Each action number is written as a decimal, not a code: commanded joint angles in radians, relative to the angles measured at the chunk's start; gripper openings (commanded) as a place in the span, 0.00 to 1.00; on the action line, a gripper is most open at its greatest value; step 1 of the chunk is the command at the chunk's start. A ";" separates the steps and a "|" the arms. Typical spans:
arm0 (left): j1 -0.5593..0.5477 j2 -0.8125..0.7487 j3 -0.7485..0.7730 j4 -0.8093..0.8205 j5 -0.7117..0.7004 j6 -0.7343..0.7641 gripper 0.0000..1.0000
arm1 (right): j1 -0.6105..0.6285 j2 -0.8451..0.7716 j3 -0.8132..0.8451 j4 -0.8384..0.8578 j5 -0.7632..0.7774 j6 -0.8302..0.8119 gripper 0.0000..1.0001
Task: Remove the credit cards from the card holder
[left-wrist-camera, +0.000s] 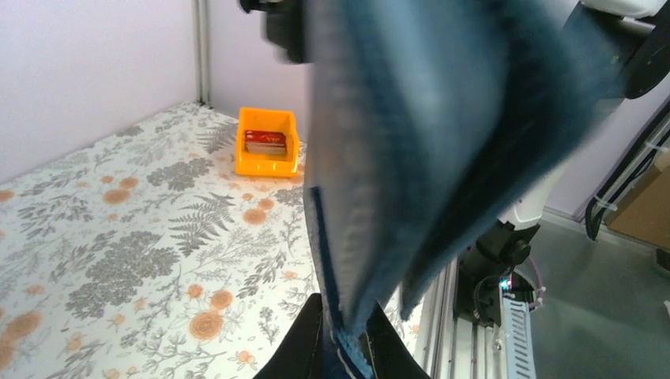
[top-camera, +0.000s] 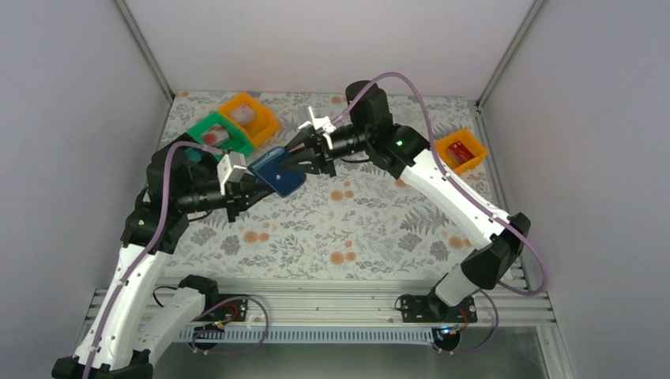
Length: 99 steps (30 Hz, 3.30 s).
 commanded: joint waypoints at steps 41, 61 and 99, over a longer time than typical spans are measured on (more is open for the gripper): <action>0.045 -0.081 -0.119 0.065 -0.557 -0.092 0.02 | 0.186 0.026 -0.173 0.273 1.076 0.182 0.71; 0.049 -0.058 -0.081 0.047 -0.320 -0.077 0.02 | 0.095 -0.020 -0.161 0.167 0.653 0.073 0.50; 0.076 -0.084 -0.127 0.127 -0.032 -0.114 0.03 | -0.032 -0.084 -0.197 -0.009 0.082 0.026 0.13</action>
